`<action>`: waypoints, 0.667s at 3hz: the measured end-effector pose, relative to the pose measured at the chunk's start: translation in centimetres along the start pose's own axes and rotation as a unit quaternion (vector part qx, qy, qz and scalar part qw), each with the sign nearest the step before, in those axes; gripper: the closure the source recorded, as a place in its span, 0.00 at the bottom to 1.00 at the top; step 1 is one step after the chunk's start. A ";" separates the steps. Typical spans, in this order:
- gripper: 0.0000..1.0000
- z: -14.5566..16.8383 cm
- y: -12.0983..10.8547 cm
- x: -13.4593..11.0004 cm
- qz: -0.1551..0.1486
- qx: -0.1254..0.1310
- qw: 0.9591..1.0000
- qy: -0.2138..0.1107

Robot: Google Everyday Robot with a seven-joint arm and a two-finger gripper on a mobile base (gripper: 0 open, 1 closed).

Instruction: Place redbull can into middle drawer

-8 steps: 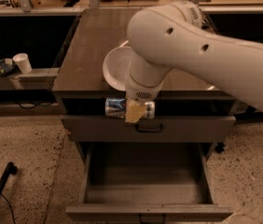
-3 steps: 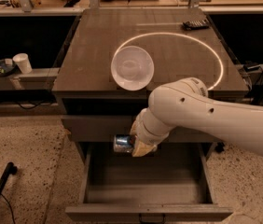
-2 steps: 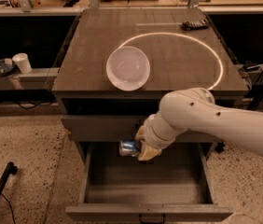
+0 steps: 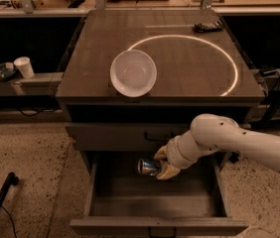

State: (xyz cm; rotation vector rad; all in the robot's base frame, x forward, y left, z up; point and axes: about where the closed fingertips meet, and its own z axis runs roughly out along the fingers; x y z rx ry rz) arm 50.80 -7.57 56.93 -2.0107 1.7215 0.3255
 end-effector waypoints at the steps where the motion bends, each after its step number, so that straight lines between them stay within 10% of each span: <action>1: 1.00 1.5 0.3 2.3 0.005 0.024 0.999 -0.039; 2: 1.00 2.2 0.8 4.1 -0.002 0.063 0.996 -0.070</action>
Offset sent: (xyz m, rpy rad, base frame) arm 0.0080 -0.0375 -0.0484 0.2460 -0.1811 -0.0607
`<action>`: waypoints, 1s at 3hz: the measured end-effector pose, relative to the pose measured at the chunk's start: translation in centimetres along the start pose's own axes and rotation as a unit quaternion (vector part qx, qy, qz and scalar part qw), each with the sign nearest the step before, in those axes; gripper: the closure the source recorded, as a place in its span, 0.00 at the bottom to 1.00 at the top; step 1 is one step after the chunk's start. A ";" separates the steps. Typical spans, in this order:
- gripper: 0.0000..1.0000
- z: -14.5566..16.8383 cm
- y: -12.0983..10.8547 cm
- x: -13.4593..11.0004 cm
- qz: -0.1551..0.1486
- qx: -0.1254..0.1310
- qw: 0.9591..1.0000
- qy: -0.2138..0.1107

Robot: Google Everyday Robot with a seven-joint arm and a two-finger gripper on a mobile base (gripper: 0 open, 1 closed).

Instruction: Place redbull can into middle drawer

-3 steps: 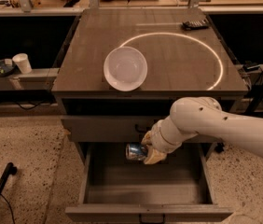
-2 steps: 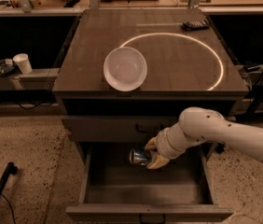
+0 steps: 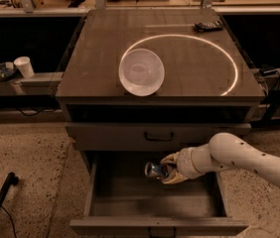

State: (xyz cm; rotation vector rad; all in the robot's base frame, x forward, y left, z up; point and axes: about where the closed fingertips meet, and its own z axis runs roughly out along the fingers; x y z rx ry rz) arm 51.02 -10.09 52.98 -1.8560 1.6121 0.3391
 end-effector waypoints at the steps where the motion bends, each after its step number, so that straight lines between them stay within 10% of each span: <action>1: 1.00 0.0 0.0 0.0 0.000 0.000 1.000 0.000; 3: 1.00 4.9 3.0 4.0 0.045 -0.031 0.998 0.012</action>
Offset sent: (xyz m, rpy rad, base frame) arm -0.0072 -0.0038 -0.0848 -0.0158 0.1170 -0.0230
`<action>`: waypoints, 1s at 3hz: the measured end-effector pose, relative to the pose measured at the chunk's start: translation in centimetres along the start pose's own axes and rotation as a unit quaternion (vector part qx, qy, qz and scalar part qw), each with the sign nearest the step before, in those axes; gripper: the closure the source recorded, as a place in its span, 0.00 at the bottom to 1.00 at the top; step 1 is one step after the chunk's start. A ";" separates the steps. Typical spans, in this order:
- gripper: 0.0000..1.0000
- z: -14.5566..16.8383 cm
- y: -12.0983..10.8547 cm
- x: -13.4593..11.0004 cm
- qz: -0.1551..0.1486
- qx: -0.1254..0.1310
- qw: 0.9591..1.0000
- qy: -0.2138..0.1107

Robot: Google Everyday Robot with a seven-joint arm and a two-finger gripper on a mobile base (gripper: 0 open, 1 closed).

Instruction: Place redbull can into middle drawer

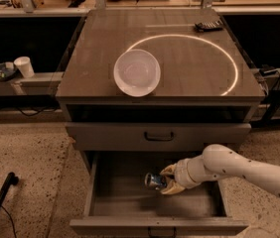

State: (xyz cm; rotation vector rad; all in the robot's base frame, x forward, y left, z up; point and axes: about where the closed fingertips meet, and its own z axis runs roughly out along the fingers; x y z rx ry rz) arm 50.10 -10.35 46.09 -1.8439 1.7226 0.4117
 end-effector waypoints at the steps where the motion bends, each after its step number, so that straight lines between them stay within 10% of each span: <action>1: 1.00 0.7 0.5 0.9 0.019 0.001 1.000 -0.014; 3: 0.81 1.5 0.8 2.0 0.042 -0.002 0.998 -0.043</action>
Offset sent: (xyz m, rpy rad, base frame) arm -0.0027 -0.0149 -0.0272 0.1392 0.0610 -0.0785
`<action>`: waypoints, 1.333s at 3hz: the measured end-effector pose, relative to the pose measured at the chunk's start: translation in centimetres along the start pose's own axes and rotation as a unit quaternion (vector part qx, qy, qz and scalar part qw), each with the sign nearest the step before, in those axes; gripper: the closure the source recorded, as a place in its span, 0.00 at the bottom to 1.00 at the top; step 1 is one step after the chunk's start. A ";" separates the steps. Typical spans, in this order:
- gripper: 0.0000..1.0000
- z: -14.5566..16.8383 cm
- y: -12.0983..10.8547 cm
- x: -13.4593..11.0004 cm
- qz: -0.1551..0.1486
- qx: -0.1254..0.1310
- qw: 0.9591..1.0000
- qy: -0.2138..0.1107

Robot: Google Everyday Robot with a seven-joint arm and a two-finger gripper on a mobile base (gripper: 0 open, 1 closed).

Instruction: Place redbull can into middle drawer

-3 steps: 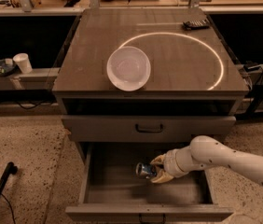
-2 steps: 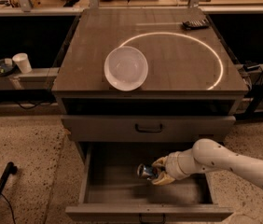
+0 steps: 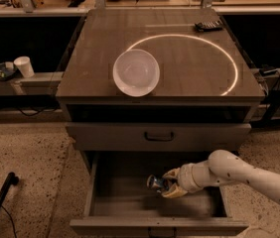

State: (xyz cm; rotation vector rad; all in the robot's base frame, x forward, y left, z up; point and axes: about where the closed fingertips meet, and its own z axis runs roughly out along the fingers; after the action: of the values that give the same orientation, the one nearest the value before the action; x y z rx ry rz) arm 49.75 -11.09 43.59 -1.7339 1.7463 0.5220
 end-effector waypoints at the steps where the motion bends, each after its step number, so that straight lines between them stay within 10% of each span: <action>1: 0.58 0.0 0.0 0.0 0.001 -0.001 1.000 -0.001; 4: 0.00 0.1 0.0 0.0 0.001 -0.001 1.000 -0.001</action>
Offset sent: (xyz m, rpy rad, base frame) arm 0.0000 -0.0001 -0.0006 0.0020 0.0014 0.0000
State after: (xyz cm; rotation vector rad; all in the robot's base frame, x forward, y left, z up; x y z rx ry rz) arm 49.75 -11.08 43.52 -1.7326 1.7461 0.5254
